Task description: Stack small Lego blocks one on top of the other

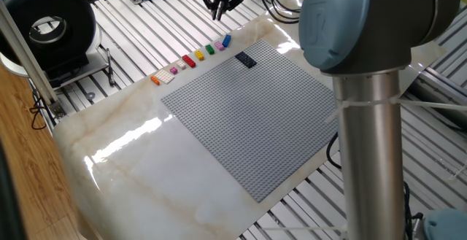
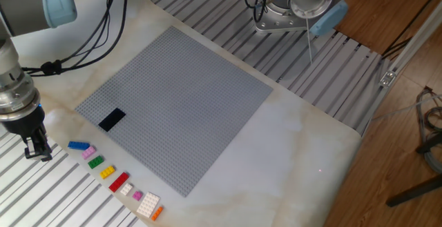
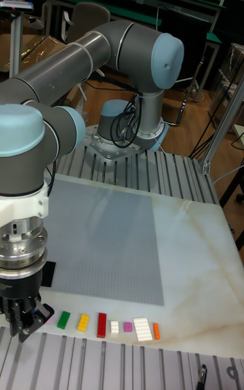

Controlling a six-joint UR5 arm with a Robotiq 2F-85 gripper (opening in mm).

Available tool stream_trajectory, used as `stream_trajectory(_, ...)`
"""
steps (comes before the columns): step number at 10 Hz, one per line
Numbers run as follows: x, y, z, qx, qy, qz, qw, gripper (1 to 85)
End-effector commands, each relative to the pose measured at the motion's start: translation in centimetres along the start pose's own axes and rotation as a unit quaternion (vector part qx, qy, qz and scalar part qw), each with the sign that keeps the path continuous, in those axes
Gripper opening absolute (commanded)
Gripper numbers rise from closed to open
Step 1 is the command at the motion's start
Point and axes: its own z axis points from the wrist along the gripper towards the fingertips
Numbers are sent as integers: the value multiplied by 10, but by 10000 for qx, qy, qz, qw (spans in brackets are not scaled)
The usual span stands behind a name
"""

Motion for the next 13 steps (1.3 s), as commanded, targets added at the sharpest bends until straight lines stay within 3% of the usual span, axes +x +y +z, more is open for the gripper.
stream_trajectory(1, 4, -6, 1, 2, 2, -34, 10000, 313)
stream_trajectory(4, 15, -9, 0, -18, 13, 17, 10000, 363)
stream_trajectory(9, 33, -22, 15, 179, -24, 39, 9998, 370)
stream_trajectory(10, 35, -30, 13, 291, -27, -17, 9996, 370)
stream_trajectory(13, 36, -31, 11, 348, -38, 65, 9994, 417)
